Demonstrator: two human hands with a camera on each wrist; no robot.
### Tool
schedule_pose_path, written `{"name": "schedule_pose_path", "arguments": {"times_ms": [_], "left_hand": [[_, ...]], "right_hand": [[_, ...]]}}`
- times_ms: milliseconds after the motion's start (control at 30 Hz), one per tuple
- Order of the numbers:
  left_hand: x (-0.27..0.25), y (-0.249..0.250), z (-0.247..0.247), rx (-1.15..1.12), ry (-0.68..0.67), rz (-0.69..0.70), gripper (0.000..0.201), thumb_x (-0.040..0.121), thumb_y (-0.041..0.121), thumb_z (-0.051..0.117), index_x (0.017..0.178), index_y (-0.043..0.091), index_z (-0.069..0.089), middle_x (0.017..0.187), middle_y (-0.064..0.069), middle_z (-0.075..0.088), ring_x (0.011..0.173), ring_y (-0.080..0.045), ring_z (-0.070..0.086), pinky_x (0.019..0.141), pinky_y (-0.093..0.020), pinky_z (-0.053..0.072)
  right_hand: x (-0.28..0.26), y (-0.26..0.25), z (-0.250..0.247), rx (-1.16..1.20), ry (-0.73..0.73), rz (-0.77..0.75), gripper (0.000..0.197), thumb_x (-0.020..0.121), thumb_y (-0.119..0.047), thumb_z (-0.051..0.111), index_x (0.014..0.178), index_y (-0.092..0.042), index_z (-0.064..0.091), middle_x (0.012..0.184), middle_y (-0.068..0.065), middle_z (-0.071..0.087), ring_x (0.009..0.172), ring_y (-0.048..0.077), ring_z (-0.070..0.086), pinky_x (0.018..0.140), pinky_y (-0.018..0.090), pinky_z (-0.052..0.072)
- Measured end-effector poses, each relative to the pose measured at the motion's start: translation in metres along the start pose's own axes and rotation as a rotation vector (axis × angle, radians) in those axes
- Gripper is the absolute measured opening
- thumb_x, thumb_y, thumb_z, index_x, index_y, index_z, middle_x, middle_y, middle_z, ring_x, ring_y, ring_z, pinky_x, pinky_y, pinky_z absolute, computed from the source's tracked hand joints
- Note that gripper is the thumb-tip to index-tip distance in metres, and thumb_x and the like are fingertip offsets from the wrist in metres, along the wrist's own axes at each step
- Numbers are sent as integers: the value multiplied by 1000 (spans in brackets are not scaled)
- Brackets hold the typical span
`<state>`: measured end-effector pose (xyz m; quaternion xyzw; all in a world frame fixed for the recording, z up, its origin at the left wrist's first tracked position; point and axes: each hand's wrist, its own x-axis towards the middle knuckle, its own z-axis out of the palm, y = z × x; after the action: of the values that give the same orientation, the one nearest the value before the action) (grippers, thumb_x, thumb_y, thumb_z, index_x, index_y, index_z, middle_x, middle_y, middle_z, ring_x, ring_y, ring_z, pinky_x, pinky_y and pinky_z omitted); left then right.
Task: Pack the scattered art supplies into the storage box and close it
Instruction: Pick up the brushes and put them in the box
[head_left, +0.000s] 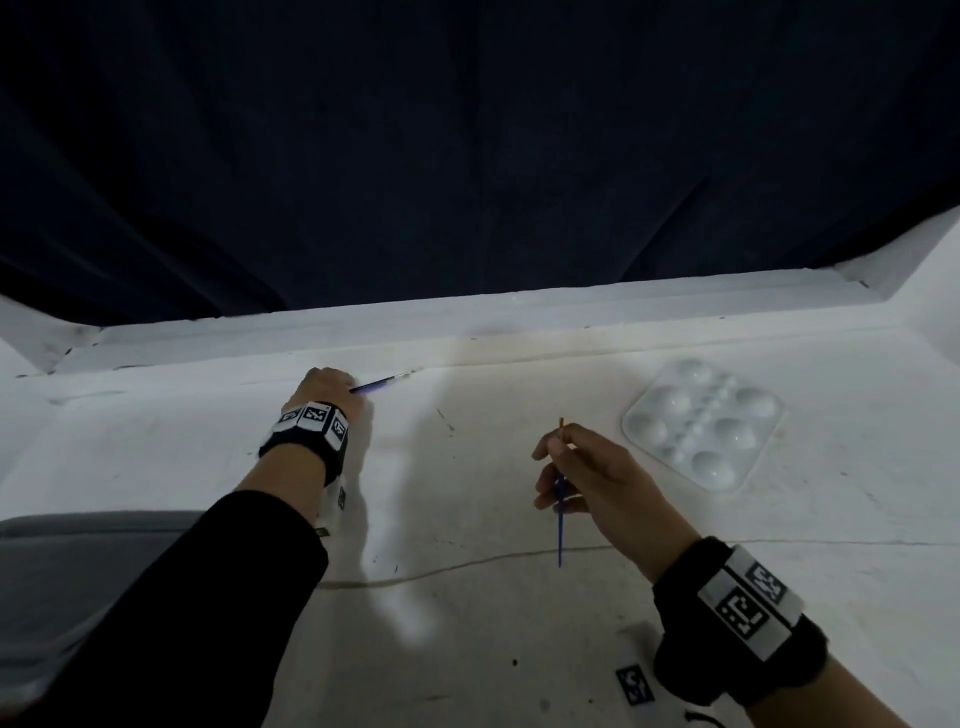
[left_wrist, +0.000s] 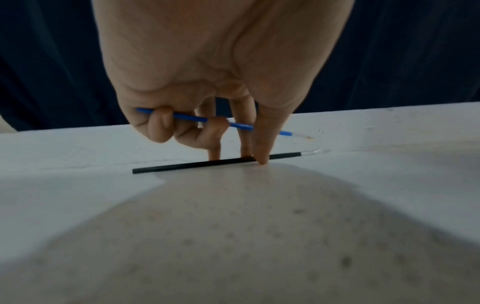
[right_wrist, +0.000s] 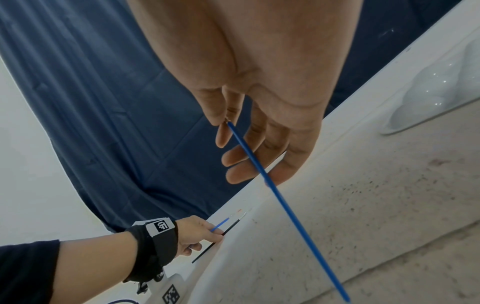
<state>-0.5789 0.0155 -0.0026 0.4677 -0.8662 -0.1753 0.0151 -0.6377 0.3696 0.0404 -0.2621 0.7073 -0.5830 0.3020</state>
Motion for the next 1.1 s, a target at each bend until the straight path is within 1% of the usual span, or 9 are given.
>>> {"name": "schedule_pose_path", "arguments": {"times_ms": [100,333,467,533,600,733,833,1000,1100], "left_hand": [[-2,1,-2,84,58,-44,18,87,30,65,99,16,67,94,-7,67,81,-28,63,78,-35,56],[-34,12,-9,251,41,-20,23,94,32,61,110,17,59,103,-6,61,91,-26,60,77,-34,48],[-77,24,-13,-112,64,39,6,95,28,55,92,25,59,91,-2,68,82,-25,62,72,-28,48],[-107,35,-12,-370,-19,104,14,98,24,53,84,23,56,75,0,70,63,-19,59,58,-25,44],[-149,47,-5,-632,-121,154,21,101,18,50,81,20,56,69,-1,64,53,-16,49,54,-26,35],[-237,67,26,-812,-243,218,27,103,8,45,79,16,56,62,0,51,62,-19,44,61,-29,33],[-284,77,46,-702,-366,264,26,104,18,44,82,22,55,67,8,51,60,-13,44,61,-29,35],[-330,84,48,-471,-262,401,20,107,28,37,94,28,52,89,9,61,83,-12,59,66,-17,40],[-339,85,46,-448,-164,414,18,105,36,43,97,30,58,91,11,61,82,-7,56,68,-15,41]], "right_hand": [[2,-2,1,4,19,10,27,104,-29,41,96,-11,60,77,7,65,76,26,70,73,35,52],[-4,-10,3,99,28,5,27,103,-32,42,98,-13,60,75,7,63,71,24,68,70,34,53],[-13,-11,5,136,81,-59,25,103,-36,41,108,-25,63,72,4,52,56,18,47,56,32,43],[-18,-12,7,147,93,-81,25,103,-35,42,113,-30,64,71,1,48,54,14,37,52,29,34],[-22,-10,9,170,105,-54,20,102,-32,46,108,-27,65,71,1,46,53,12,33,50,27,30],[-37,5,16,90,97,18,22,89,-42,66,89,-20,67,69,-8,46,55,7,40,56,25,33],[-52,17,23,115,46,43,26,89,-39,68,78,-17,60,56,-14,48,52,4,44,54,20,35],[-67,41,31,152,174,110,35,102,-27,47,71,-11,55,65,4,52,59,16,48,59,32,41],[-72,33,28,324,250,34,33,105,-18,40,75,-6,48,72,17,53,56,14,52,55,26,42]]}}
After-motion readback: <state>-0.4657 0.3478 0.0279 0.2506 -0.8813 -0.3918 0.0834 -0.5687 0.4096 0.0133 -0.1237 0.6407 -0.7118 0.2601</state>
